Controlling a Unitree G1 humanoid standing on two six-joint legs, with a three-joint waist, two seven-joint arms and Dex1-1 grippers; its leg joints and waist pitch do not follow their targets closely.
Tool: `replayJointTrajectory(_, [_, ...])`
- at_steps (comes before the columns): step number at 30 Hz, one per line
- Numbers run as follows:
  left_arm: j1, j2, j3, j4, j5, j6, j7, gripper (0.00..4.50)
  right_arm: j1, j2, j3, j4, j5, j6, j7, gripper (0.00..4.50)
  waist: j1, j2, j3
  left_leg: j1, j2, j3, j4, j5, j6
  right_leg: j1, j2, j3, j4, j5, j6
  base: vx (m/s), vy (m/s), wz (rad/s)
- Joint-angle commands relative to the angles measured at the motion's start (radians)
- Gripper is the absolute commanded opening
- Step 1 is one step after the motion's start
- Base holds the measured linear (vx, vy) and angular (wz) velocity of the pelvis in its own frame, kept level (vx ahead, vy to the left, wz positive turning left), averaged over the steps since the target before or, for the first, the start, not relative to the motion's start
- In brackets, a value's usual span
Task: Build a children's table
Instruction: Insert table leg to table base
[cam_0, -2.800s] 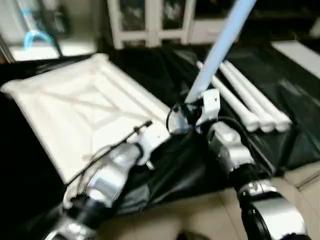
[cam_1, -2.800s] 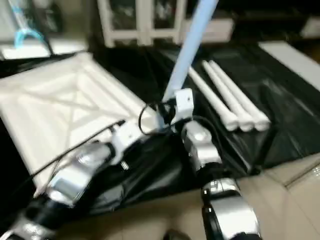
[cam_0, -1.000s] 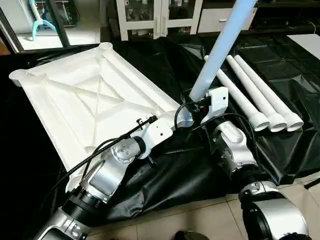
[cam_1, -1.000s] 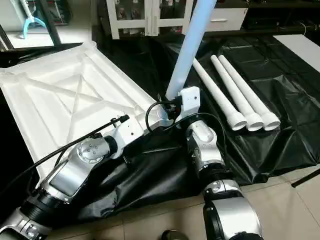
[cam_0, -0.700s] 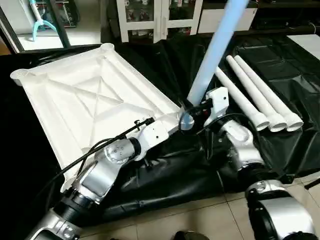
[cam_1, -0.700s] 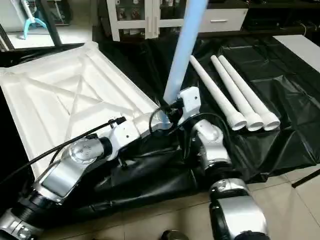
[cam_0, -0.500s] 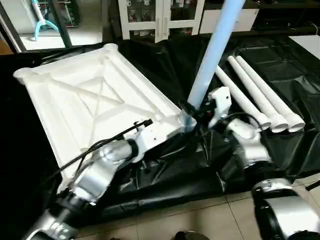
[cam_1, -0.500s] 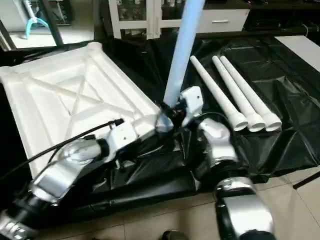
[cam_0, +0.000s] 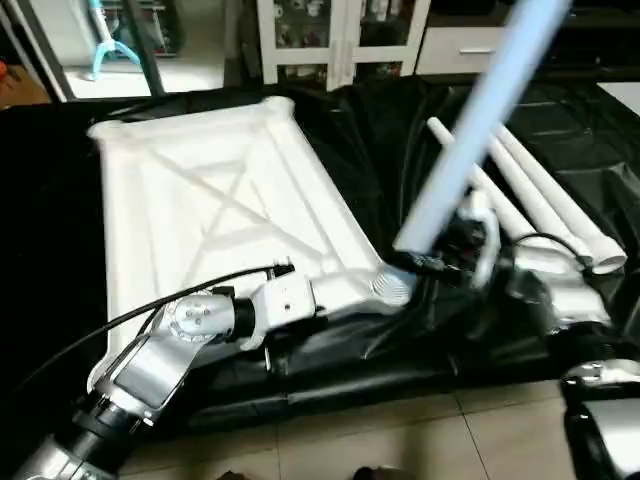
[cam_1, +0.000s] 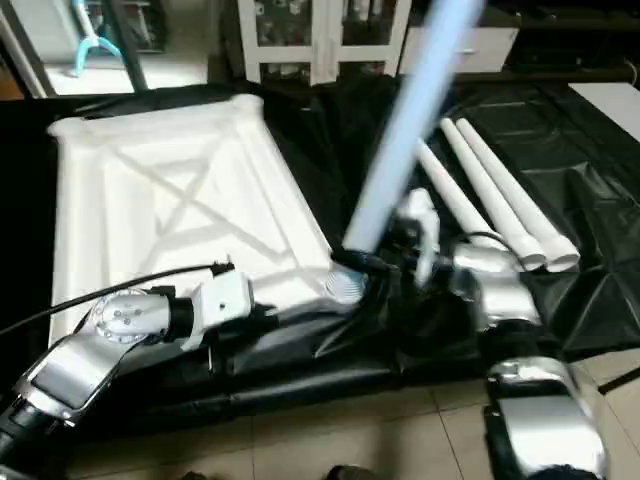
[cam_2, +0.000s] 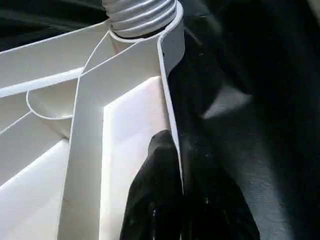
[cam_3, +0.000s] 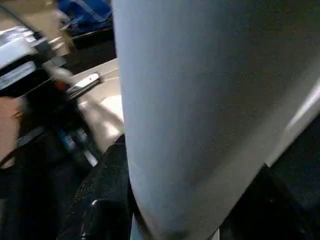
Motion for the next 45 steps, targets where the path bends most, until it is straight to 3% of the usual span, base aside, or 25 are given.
replayJointTrajectory(1, [0.000,0.003,-0.021,-0.054,-0.059,-0.086,-0.107,0.00,0.047,-0.061,0.043,0.063,-0.075,0.025,0.018,1.86,-0.005,-0.002,-0.057,0.005,0.031,0.000,-0.070,-0.141,0.090,0.046,-0.060,0.038,-0.057,-0.198,-0.272,0.000,0.000,0.00])
replayJointTrajectory(10, [-0.008,0.000,-0.021,-0.037,-0.061,-0.112,-0.124,0.00,0.054,-0.088,0.145,0.096,-0.197,-0.078,0.057,1.86,0.001,-0.003,-0.059,0.005,0.032,0.002,-0.067,-0.103,0.098,0.042,-0.061,0.039,-0.056,-0.195,-0.262,0.000,0.000,0.00])
replayJointTrajectory(11, [-0.007,-0.003,-0.024,-0.036,-0.055,-0.112,-0.122,0.00,0.053,-0.085,0.151,0.098,-0.210,-0.094,0.046,1.86,-0.001,-0.007,-0.059,0.005,0.032,0.003,-0.068,-0.111,0.097,0.041,-0.060,0.038,-0.057,-0.202,-0.261,0.000,0.000,0.00])
replayJointTrajectory(12, [-0.006,-0.004,-0.026,-0.036,-0.052,-0.112,-0.121,0.00,0.053,-0.084,0.154,0.100,-0.217,-0.103,0.040,1.86,0.000,-0.006,-0.059,0.005,0.032,0.002,-0.068,-0.113,0.095,0.042,-0.061,0.039,-0.056,-0.205,-0.260,0.000,0.000,0.00])
replayJointTrajectory(13, [-0.006,-0.009,-0.029,-0.030,-0.034,-0.113,-0.106,0.00,0.052,-0.077,0.154,0.099,-0.221,-0.125,0.018,1.86,-0.002,-0.018,-0.060,0.005,0.032,0.002,-0.069,-0.129,0.091,0.042,-0.060,0.038,-0.060,-0.231,-0.250,0.000,0.000,0.00])
replayJointTrajectory(15, [-0.006,-0.011,-0.029,-0.025,-0.021,-0.111,-0.093,0.00,0.053,-0.070,0.152,0.093,-0.218,-0.135,0.005,1.86,-0.001,-0.012,-0.058,0.005,0.033,0.000,-0.071,-0.136,0.088,0.040,-0.062,0.039,-0.062,-0.251,-0.244,0.000,0.000,0.00])
replayJointTrajectory(18, [-0.008,-0.013,-0.027,-0.016,-0.004,-0.111,-0.074,0.00,0.065,-0.066,0.153,0.086,-0.207,-0.145,-0.002,1.86,-0.003,-0.017,-0.058,0.010,0.033,0.000,-0.072,-0.170,0.074,0.036,-0.061,0.040,-0.068,-0.298,-0.227,0.000,0.000,0.00])
replayJointTrajectory(22, [-0.009,-0.011,-0.027,-0.010,0.012,-0.108,-0.060,0.00,0.104,-0.056,0.147,0.076,-0.196,-0.163,-0.020,1.86,-0.004,-0.015,-0.062,0.011,0.033,-0.002,-0.074,-0.200,0.062,0.035,-0.061,0.040,-0.073,-0.331,-0.213,0.000,0.000,0.00])
replayJointTrajectory(26, [-0.008,-0.012,-0.026,-0.005,0.019,-0.112,-0.061,0.00,0.131,-0.048,0.142,0.070,-0.191,-0.168,-0.033,1.86,-0.005,-0.018,-0.064,0.009,0.032,-0.005,-0.077,-0.212,0.052,0.036,-0.060,0.039,-0.074,-0.333,-0.203,0.000,0.000,0.00])
replayJointTrajectory(27, [-0.008,-0.012,-0.025,-0.004,0.021,-0.112,-0.061,0.00,0.137,-0.046,0.142,0.069,-0.191,-0.170,-0.037,1.86,-0.004,-0.010,-0.065,0.011,0.032,-0.006,-0.077,-0.213,0.049,0.036,-0.061,0.039,-0.073,-0.325,-0.204,0.000,0.000,0.00])
replayJointTrajectory(29, [-0.007,-0.013,-0.025,-0.001,0.025,-0.114,-0.060,0.00,0.151,-0.041,0.141,0.063,-0.190,-0.175,-0.053,1.86,-0.006,-0.014,-0.064,0.009,0.032,-0.005,-0.079,-0.222,0.045,0.036,-0.058,0.039,-0.075,-0.310,-0.205,0.000,0.000,0.00])
replayJointTrajectory(30, [-0.008,-0.015,-0.025,0.002,0.030,-0.113,-0.054,0.00,0.161,-0.035,0.139,0.059,-0.190,-0.174,-0.077,1.86,-0.007,-0.009,-0.061,0.011,0.032,-0.008,-0.083,-0.257,0.035,0.035,-0.058,0.038,-0.076,-0.334,-0.202,0.000,0.000,0.00])
replayJointTrajectory(31, [-0.011,-0.019,-0.023,0.007,0.039,-0.107,-0.037,0.00,0.168,-0.024,0.130,0.062,-0.192,-0.174,-0.135,1.86,-0.009,-0.013,-0.062,0.014,0.031,-0.008,-0.083,-0.277,0.028,0.035,-0.058,0.038,-0.079,-0.345,-0.195,0.000,0.000,0.00])
replayJointTrajectory(33, [-0.014,-0.023,-0.019,0.011,0.042,-0.095,-0.023,0.00,0.165,-0.012,0.119,0.077,-0.199,-0.174,-0.205,1.86,-0.014,-0.013,-0.063,0.014,0.030,-0.012,-0.087,-0.297,0.019,0.038,-0.057,0.037,-0.079,-0.349,-0.192,0.000,0.000,0.00])
replayJointTrajectory(36, [-0.018,-0.028,-0.015,0.018,0.054,-0.072,-0.001,0.00,0.157,0.006,0.103,0.098,-0.206,-0.170,-0.308,1.86,-0.026,-0.010,-0.060,0.019,0.029,-0.017,-0.089,-0.362,0.003,0.031,-0.056,0.034,-0.087,-0.416,-0.176,0.000,0.000,0.00])
replayJointTrajectory(39, [-0.042,-0.057,0.003,0.051,0.096,-0.002,0.084,0.00,0.128,0.056,0.053,0.150,-0.201,-0.132,-0.546,1.86,-0.051,-0.010,-0.053,0.021,0.026,-0.027,-0.093,-0.444,-0.020,0.022,-0.055,0.028,-0.096,-0.507,-0.147,-0.018,0.003,-0.02])
replayJointTrajectory(40, [-0.050,-0.068,0.010,0.054,0.097,0.037,0.100,0.00,0.119,0.070,0.044,0.165,-0.201,-0.121,-0.604,1.86,-0.062,-0.010,-0.055,0.013,0.023,-0.039,-0.096,-0.465,-0.025,0.032,-0.059,0.021,-0.101,-0.560,-0.117,-0.053,0.008,-0.05])
replayJointTrajectory(42, [-0.056,-0.078,0.016,0.056,0.097,0.071,0.111,0.00,0.113,0.080,0.039,0.175,-0.202,-0.112,-0.650,1.86,-0.070,-0.009,-0.053,0.008,0.023,-0.045,-0.099,-0.479,-0.025,0.035,-0.060,0.014,-0.105,-0.575,-0.106,-0.059,0.024,-0.15])
replayJointTrajectory(44, [-0.079,-0.126,0.042,0.046,0.093,0.182,0.162,0.00,0.085,0.126,0.020,0.213,-0.190,-0.090,-0.783,1.86,-0.083,-0.001,-0.048,0.021,0.019,-0.051,-0.096,-0.534,-0.027,0.022,-0.062,0.004,-0.119,-0.610,-0.099,-0.058,0.024,-0.14])
replayJointTrajectory(45, [-0.079,-0.126,0.042,0.046,0.093,0.182,0.162,0.00,0.085,0.126,0.020,0.213,-0.190,-0.090,-0.783,1.86,-0.088,-0.001,-0.048,0.019,0.019,-0.054,-0.096,-0.539,-0.023,0.027,-0.064,-0.002,-0.122,-0.609,-0.098,-0.051,0.017,-0.08])
